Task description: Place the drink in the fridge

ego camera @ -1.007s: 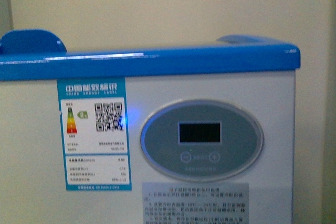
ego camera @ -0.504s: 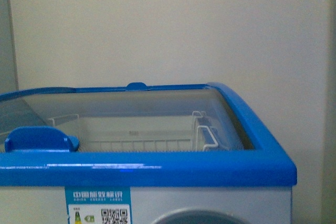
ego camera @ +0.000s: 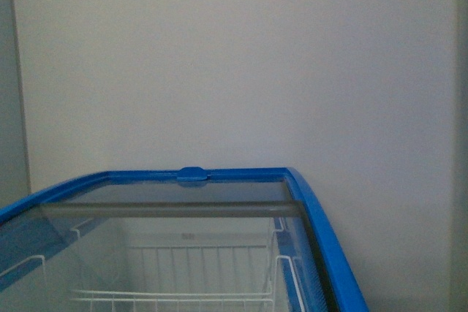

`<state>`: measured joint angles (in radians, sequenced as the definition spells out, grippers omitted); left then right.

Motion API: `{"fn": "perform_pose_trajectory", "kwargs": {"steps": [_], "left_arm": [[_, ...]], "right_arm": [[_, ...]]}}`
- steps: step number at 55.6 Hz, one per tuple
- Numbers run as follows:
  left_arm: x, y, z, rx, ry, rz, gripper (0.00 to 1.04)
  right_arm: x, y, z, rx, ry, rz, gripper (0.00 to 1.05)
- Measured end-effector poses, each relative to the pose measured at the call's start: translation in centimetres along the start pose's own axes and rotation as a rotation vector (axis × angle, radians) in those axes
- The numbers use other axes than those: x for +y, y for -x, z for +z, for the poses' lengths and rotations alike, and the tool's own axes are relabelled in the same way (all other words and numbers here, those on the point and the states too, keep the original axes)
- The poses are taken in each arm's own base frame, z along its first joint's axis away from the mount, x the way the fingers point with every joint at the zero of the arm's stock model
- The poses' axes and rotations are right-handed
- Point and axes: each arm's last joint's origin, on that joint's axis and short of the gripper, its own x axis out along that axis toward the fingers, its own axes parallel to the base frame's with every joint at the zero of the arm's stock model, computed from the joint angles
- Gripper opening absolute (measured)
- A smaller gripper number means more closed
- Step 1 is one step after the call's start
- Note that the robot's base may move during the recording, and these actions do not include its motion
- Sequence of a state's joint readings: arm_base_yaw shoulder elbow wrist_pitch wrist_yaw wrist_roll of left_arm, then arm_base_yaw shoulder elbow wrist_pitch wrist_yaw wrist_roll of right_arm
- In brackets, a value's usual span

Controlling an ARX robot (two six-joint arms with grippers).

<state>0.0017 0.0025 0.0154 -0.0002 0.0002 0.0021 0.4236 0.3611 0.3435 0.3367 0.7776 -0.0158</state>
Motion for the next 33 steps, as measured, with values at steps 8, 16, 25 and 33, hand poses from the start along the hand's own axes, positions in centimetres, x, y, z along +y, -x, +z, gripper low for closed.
{"fn": "perform_pose_trajectory", "kwargs": {"steps": [8, 16, 25, 33], "left_arm": [[-0.2, -0.3, -0.2, 0.160, 0.148, -0.138, 0.97], [0.3, -2.9, 0.6, 0.200, 0.157, -0.263, 0.97], [1.3, -7.4, 2.3, 0.032, -0.276, -0.428, 0.97], [1.7, -10.9, 1.9, -0.044, -0.719, -0.665, 0.97]], "right_arm": [[0.0, 0.0, 0.0, -0.001, -0.001, 0.000, 0.43], [0.0, 0.0, 0.0, -0.001, -0.001, 0.001, 0.43], [0.0, 0.0, 0.0, -0.001, -0.002, 0.002, 0.43], [0.0, 0.0, 0.0, -0.001, -0.002, 0.002, 0.43]]}}
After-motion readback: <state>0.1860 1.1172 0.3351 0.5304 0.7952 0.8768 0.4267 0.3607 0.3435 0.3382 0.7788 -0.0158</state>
